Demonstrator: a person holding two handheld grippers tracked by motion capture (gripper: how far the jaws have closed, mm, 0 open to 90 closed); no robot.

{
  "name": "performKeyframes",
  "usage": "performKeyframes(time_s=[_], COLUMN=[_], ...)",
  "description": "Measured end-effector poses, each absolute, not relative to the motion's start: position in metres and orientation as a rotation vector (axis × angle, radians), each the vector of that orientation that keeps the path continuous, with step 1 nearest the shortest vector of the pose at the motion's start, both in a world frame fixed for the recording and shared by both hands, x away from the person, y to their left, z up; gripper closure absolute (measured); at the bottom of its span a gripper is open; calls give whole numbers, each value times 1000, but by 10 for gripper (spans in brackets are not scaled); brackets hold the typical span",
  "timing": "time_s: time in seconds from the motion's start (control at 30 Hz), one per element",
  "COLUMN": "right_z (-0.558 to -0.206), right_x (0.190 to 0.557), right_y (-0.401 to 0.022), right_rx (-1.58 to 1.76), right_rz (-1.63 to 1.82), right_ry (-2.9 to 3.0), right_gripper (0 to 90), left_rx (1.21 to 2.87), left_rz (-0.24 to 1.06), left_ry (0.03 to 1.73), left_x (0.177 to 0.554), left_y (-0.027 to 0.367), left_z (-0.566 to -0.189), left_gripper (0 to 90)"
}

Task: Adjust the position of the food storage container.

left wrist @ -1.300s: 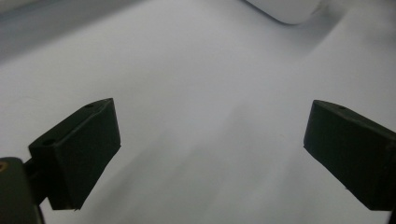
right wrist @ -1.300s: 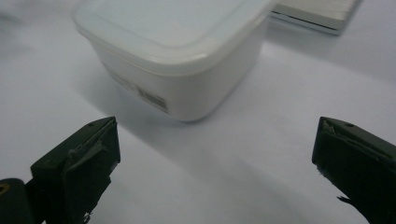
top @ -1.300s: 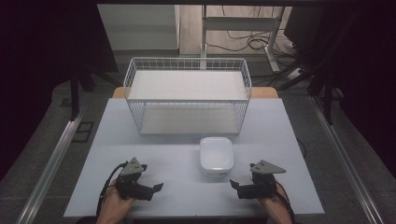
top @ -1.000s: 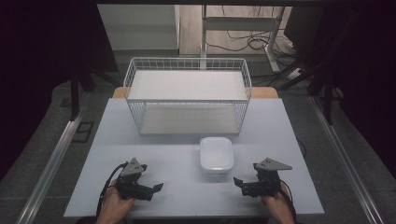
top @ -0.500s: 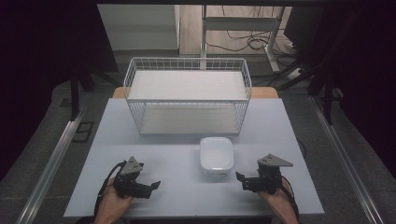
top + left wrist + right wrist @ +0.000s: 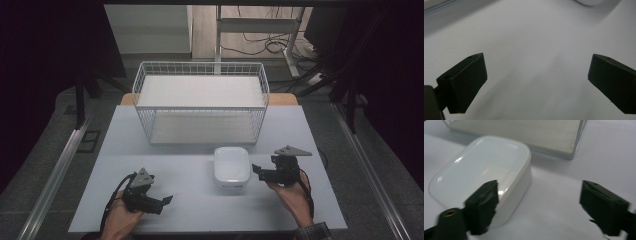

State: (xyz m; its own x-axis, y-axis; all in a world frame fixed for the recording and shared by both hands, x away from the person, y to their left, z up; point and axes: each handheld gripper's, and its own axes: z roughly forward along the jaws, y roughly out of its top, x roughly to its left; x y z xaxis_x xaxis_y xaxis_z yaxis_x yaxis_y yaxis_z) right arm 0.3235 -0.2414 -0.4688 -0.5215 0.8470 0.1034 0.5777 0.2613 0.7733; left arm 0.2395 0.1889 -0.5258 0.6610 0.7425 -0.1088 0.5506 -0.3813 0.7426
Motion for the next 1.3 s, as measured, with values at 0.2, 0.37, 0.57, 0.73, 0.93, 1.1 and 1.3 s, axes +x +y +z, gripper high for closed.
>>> performKeyframes(time_s=[0.2, 0.37, 0.57, 0.73, 0.93, 1.1, 1.3], right_z=[-467, -472, -476, -476, -478, -480, -472], right_x=[348, 364, 376, 382, 383, 379, 364], right_y=[-227, -217, -203, -185, -154, -126, -120], right_rx=[1273, 1259, 1258, 1219, 1130, 1072, 978], right_rz=[1116, 1085, 1055, 1059, 1064, 1100, 1139], right_ry=[2244, 2276, 2309, 2347, 2417, 2484, 2491], right_gripper=[649, 891, 894, 894, 893, 893, 892], left_rx=[2061, 2049, 2046, 2051, 2022, 2018, 2010], left_rz=[294, 311, 307, 316, 308, 334, 367], left_ry=[980, 980, 990, 1008, 1052, 1063, 1080], left_x=[239, 239, 241, 242, 244, 245, 251], left_y=[192, 193, 193, 193, 197, 200, 202], left_z=[-525, -523, -525, -525, -523, -521, -519], left_gripper=[61, 71, 73, 71, 81, 144, 303])
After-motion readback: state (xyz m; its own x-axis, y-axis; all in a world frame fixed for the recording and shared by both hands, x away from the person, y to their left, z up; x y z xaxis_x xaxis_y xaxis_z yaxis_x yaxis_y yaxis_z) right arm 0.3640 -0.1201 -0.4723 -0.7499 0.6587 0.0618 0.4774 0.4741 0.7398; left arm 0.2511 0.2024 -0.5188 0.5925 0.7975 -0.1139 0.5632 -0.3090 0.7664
